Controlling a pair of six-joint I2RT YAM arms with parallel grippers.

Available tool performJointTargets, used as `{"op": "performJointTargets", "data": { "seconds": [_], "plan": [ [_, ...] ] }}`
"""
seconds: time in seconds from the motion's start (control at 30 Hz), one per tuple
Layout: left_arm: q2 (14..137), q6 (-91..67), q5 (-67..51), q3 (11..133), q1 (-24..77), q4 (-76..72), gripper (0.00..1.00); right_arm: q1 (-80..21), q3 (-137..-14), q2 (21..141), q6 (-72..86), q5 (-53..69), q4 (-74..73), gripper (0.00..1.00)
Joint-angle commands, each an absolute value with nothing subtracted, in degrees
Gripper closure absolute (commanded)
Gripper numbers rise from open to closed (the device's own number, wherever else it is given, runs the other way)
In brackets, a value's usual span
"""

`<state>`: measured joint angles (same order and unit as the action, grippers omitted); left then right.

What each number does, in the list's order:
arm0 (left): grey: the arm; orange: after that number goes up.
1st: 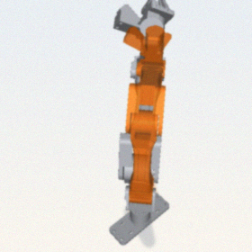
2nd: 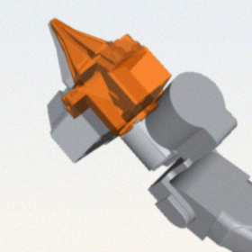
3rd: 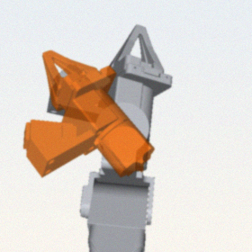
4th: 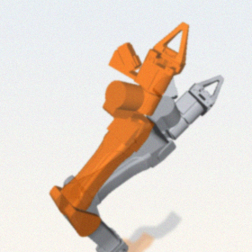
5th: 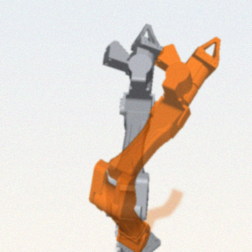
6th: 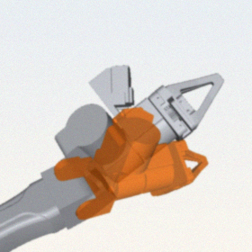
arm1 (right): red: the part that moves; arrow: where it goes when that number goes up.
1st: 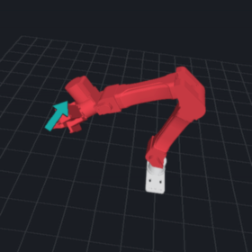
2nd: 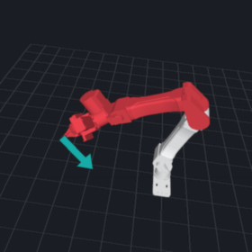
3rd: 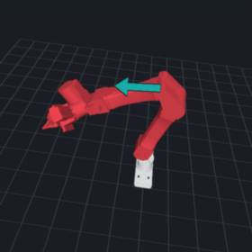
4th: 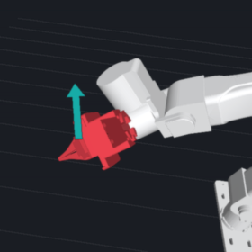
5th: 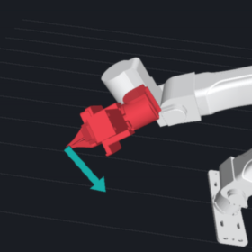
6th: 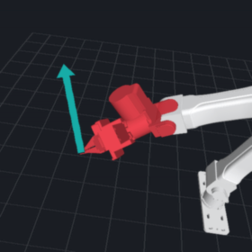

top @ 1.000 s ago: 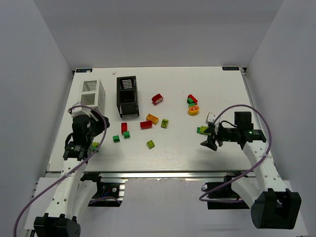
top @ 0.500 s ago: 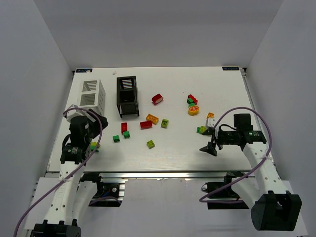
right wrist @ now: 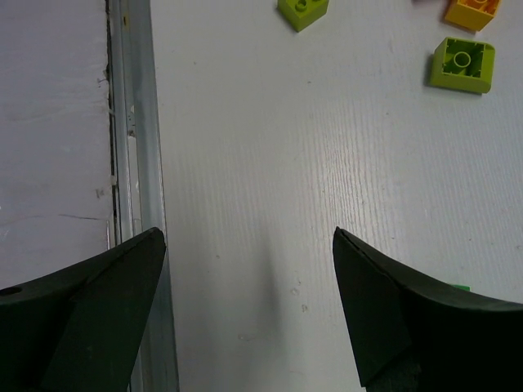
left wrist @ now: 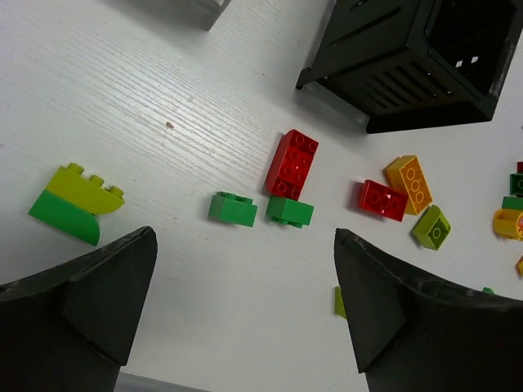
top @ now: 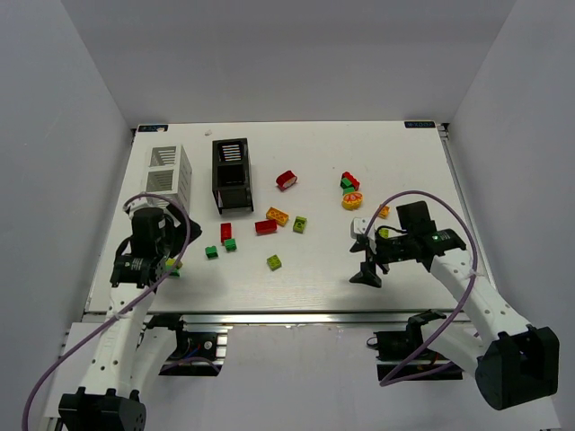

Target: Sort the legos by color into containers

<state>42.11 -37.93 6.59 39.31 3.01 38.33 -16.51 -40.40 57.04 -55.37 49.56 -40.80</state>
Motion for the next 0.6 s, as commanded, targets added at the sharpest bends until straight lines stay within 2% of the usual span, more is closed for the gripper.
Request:
{"op": "performJointTargets", "data": {
  "seconds": [0.0, 0.57],
  "plan": [
    [41.1, -38.1, 5.9, 41.7, 2.9, 40.3, 0.02, -18.5, -39.7, 56.5, -50.0, 47.4, -35.4, 0.12],
    [44.8, -38.9, 2.2, 42.9, 2.9, 46.8, 0.02, -20.6, -38.2, 58.3, -50.4, 48.8, -32.8, 0.11]
  ]
}}
